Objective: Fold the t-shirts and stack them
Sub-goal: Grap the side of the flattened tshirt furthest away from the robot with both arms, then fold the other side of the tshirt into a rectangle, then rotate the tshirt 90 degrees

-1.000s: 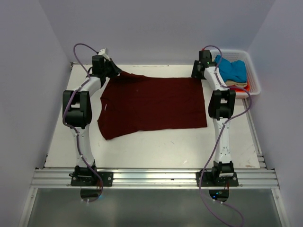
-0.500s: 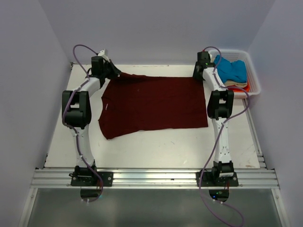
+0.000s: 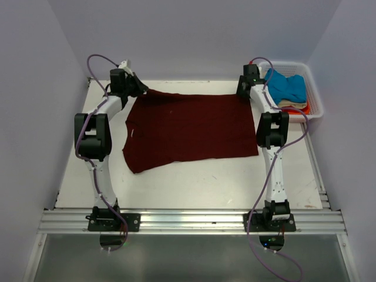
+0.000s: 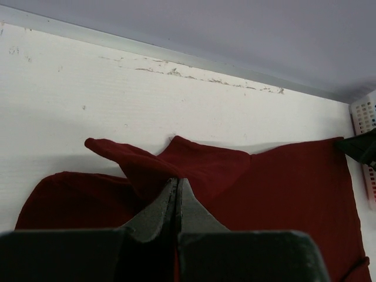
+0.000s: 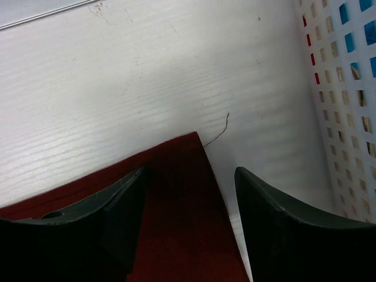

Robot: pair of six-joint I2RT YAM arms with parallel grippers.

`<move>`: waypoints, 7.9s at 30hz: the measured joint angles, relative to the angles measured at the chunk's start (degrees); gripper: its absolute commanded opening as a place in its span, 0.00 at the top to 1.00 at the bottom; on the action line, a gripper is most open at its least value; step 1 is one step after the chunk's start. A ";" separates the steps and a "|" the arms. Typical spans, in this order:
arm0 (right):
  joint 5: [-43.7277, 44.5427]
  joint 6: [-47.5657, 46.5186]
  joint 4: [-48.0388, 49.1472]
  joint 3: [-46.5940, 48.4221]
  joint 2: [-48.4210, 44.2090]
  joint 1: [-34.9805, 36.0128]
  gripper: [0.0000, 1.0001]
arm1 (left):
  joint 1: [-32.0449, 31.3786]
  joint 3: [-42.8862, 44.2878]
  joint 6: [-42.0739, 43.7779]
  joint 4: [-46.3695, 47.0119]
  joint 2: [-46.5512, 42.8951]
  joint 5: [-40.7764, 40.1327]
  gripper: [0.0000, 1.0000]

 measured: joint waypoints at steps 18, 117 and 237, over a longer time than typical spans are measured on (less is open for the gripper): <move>-0.20 1.31 3.93 -0.70 0.28 -0.94 0.62 | 0.81 -0.52 0.00 0.07 0.00 0.92 1.00; 0.11 6.16 16.35 -67.91 -46.40 0.74 1.00 | 1.73 -35.69 5.07 -12.98 -31.47 -7.41 1.00; -12.46 12.41 4.92 -99.95 -74.29 15.69 1.00 | -0.57 -21.81 -9.51 -5.46 -4.98 4.24 1.00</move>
